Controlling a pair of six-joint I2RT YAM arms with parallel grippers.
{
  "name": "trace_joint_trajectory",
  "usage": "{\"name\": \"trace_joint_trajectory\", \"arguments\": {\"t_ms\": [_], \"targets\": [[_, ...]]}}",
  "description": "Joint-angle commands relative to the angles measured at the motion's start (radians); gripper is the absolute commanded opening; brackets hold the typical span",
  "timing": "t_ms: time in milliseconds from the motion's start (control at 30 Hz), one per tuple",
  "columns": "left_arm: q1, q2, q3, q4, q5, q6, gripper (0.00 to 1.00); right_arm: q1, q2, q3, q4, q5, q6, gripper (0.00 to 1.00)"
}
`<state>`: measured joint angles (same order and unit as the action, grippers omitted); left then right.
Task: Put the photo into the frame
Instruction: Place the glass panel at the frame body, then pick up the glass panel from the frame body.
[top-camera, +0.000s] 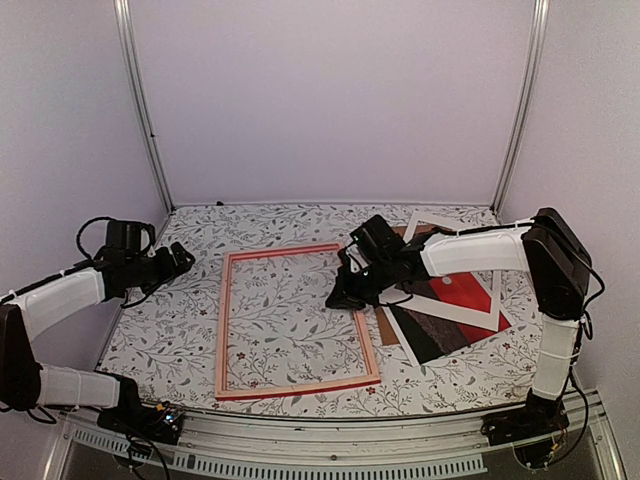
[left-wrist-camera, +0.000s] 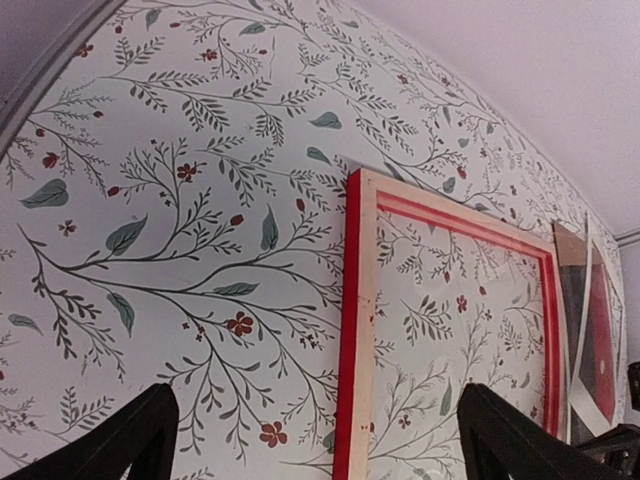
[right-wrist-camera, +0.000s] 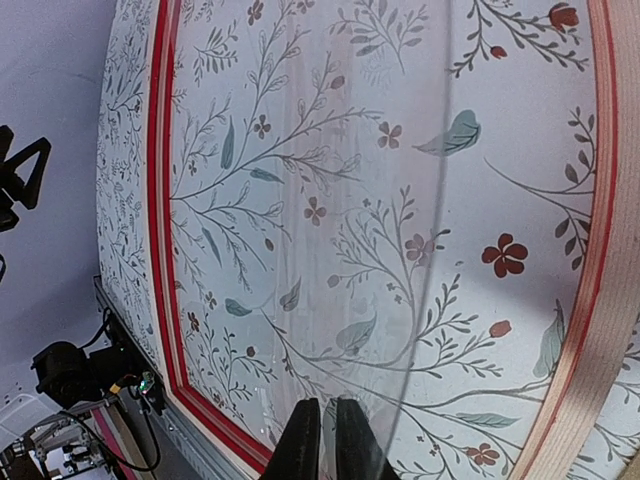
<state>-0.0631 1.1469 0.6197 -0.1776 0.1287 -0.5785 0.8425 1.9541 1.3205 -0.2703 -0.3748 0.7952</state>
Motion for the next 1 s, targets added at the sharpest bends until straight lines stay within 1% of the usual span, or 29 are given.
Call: {"name": "trace_joint_trajectory", "arguments": {"t_ms": [0, 233, 500, 867, 967], "targets": [[-0.012, 0.007, 0.012, 0.011, -0.009, 0.009, 1.00, 0.009, 0.022, 0.045, -0.029, -0.001, -0.012, 0.12], [-0.016, 0.010, 0.017, 0.011, -0.011, 0.010, 1.00, 0.009, 0.032, 0.050, -0.051, -0.002, -0.017, 0.16], [-0.032, 0.023, 0.026, 0.013, -0.016, 0.009, 1.00, 0.009, 0.041, 0.060, -0.065, -0.001, -0.023, 0.27], [-0.079, 0.040, 0.026, 0.029, -0.048, 0.014, 1.00, 0.009, 0.044, 0.068, -0.075, -0.016, -0.024, 0.36], [-0.086, 0.042, 0.027, 0.029, -0.057, 0.016, 1.00, 0.009, 0.039, 0.067, -0.076, -0.035, -0.021, 0.37]]}}
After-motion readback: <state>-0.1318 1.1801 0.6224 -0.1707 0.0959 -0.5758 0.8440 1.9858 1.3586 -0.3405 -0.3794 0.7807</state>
